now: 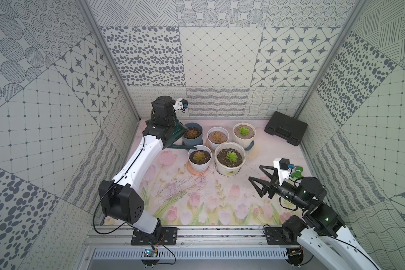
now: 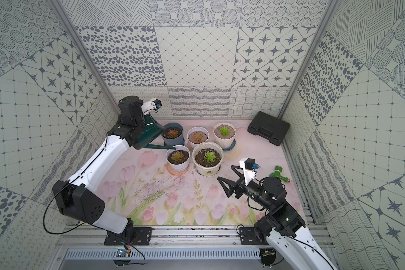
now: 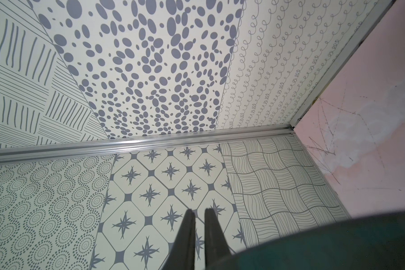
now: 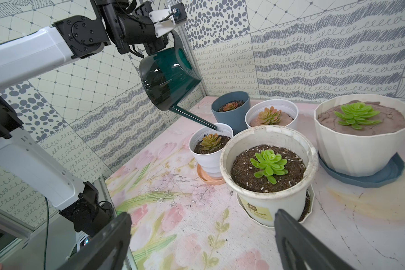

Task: Water the succulent around the soil edge
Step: Water the soil of the potted plant with water.

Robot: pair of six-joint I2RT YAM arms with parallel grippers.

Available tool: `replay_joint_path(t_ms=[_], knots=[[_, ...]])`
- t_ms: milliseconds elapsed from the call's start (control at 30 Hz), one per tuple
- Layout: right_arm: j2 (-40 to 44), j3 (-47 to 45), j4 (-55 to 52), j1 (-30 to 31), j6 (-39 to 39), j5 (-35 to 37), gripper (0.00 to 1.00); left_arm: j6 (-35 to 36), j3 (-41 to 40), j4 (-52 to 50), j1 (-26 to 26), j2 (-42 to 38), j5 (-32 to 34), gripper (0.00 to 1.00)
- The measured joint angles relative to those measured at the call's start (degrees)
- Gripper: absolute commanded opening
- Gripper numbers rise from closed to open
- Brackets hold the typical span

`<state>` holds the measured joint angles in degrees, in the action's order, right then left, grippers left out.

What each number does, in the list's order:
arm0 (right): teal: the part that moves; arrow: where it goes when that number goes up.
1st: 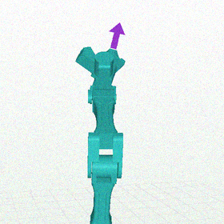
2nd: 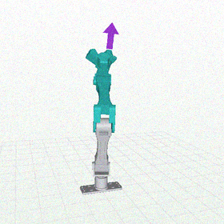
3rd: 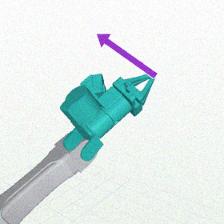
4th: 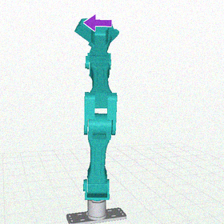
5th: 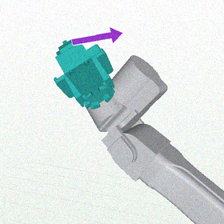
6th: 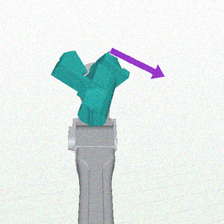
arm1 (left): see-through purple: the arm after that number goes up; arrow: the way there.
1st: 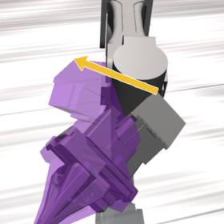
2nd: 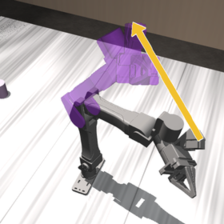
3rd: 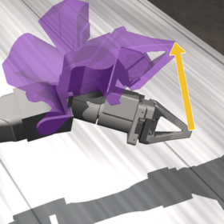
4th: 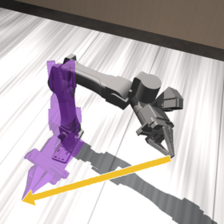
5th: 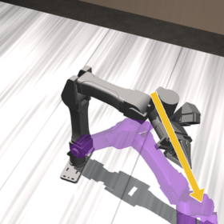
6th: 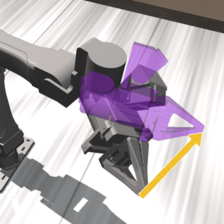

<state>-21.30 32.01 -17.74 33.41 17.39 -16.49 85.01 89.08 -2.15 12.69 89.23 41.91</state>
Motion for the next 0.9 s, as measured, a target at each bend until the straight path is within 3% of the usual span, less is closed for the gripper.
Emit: replay_joint_path(t_ms=[900], knots=[[0.81, -0.02, 0.44, 0.00, 0.04, -0.44, 0.97, 5.55, -10.49, 3.87, -0.35, -12.09, -0.26, 0.00]])
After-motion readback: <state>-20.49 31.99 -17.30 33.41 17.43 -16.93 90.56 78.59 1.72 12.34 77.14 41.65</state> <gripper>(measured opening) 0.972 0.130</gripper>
